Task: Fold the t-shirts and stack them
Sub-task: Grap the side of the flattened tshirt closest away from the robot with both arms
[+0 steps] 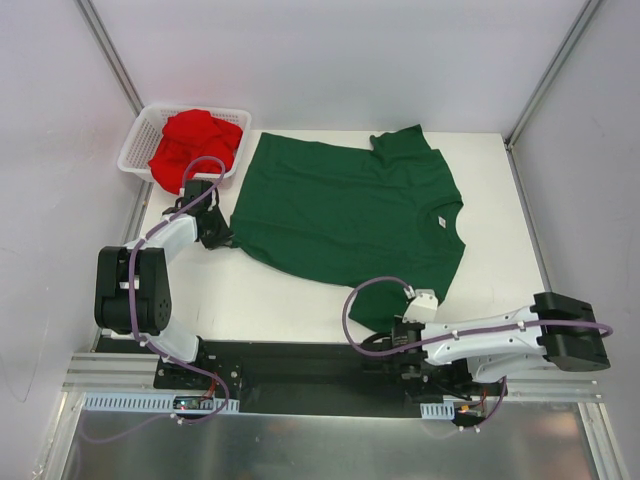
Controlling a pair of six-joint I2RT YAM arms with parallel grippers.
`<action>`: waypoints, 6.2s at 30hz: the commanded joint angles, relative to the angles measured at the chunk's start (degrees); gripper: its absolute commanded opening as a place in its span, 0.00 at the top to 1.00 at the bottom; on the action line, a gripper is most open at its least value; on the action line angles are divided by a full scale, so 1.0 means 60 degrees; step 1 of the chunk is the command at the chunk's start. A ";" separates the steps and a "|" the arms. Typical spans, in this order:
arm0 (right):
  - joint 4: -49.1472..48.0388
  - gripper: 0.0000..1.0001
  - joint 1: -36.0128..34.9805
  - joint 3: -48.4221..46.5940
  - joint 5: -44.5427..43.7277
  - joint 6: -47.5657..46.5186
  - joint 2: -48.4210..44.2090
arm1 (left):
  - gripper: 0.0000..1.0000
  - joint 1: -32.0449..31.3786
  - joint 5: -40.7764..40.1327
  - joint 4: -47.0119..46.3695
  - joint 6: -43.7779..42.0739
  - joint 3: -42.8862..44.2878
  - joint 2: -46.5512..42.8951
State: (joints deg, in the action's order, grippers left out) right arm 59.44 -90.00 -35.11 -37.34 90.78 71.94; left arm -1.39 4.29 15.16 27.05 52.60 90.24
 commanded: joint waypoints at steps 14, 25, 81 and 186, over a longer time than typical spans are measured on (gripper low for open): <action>0.2470 0.99 0.0087 -0.1413 -0.1349 0.0046 -0.0579 | 1.00 0.0099 0.0075 -0.0139 0.0121 -0.0036 -0.0683; 0.2985 0.99 0.1755 -0.2336 -0.2330 -0.2090 -0.1823 | 1.00 0.0085 0.0104 0.0022 -0.0040 0.0154 -0.1211; -0.1791 0.67 0.4159 -0.2102 0.0643 -0.7250 -0.0038 | 1.00 0.0099 0.0236 0.0169 -0.0084 -0.0007 -0.1314; -0.1205 0.32 0.5742 -0.4270 0.3295 -1.7108 0.2145 | 1.00 0.0129 0.0046 0.0140 -0.0113 -0.0021 -0.1182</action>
State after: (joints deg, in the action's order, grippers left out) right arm 50.85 -55.00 -60.75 -15.27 -12.05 83.59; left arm -1.37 5.50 15.73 26.98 52.51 83.85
